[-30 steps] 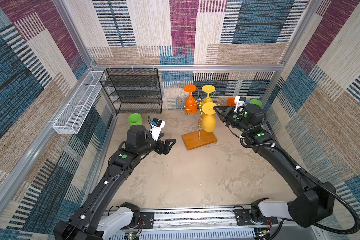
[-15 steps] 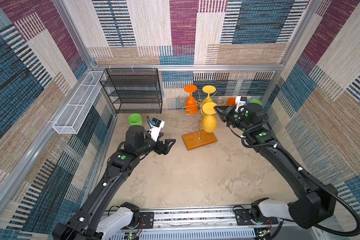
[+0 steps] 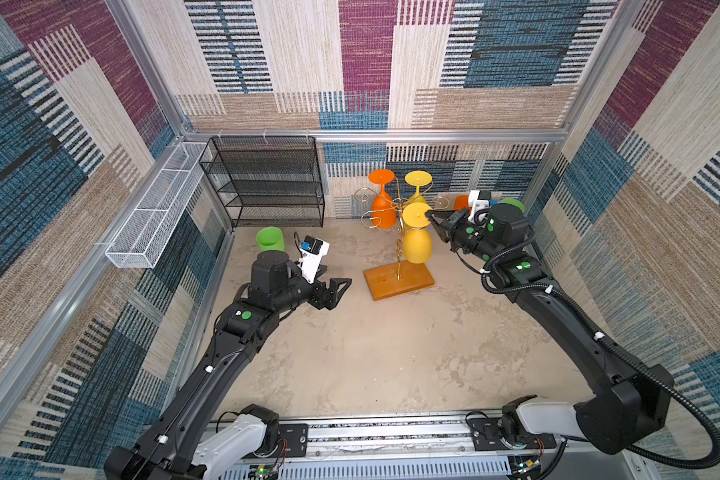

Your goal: Take the wine glass off the wine glass rack

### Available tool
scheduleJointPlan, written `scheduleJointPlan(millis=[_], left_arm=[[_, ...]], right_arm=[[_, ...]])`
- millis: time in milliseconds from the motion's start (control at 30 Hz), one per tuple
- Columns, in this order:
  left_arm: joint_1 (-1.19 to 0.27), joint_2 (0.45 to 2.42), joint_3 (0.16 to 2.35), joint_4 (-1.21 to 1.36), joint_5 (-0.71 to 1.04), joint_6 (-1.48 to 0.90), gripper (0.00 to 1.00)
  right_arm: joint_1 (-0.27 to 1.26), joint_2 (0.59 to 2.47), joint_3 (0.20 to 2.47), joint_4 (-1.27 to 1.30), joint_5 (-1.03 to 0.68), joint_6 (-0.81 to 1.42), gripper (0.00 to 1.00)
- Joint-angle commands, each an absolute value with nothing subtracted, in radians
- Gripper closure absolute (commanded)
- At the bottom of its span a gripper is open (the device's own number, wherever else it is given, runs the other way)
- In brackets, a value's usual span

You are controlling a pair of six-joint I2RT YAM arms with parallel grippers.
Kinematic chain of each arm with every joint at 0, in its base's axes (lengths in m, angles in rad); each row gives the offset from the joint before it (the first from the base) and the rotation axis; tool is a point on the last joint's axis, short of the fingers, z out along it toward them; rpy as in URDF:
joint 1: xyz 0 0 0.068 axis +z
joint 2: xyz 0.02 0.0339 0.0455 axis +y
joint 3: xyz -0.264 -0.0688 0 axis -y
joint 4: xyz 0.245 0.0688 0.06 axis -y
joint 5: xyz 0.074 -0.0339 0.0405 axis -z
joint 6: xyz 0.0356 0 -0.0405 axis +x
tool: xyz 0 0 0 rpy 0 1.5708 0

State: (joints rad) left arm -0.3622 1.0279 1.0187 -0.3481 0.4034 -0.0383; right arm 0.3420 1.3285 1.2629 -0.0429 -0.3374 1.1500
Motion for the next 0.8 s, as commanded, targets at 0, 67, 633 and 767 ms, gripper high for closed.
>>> scheduleJointPlan(millis=[0, 67, 633, 767], left_arm=[[-0.362, 1.026, 1.026, -0.336, 0.415, -0.036, 0.12], [-0.362, 1.026, 1.026, -0.336, 0.417, -0.035, 0.12], [-0.362, 1.039, 1.026, -0.334, 0.421, -0.040, 0.12], [-0.364, 1.040, 1.027, -0.333, 0.425, -0.042, 0.13]], right_arm=[[0.350, 1.330, 1.270, -0.021, -0.352, 1.149, 1.00], [0.355, 1.329, 1.269, -0.023, -0.348, 1.148, 1.00], [0.370, 1.296, 1.236, -0.023, -0.336, 1.145, 1.00], [0.377, 1.288, 1.224, -0.015, -0.335, 1.154, 1.00]])
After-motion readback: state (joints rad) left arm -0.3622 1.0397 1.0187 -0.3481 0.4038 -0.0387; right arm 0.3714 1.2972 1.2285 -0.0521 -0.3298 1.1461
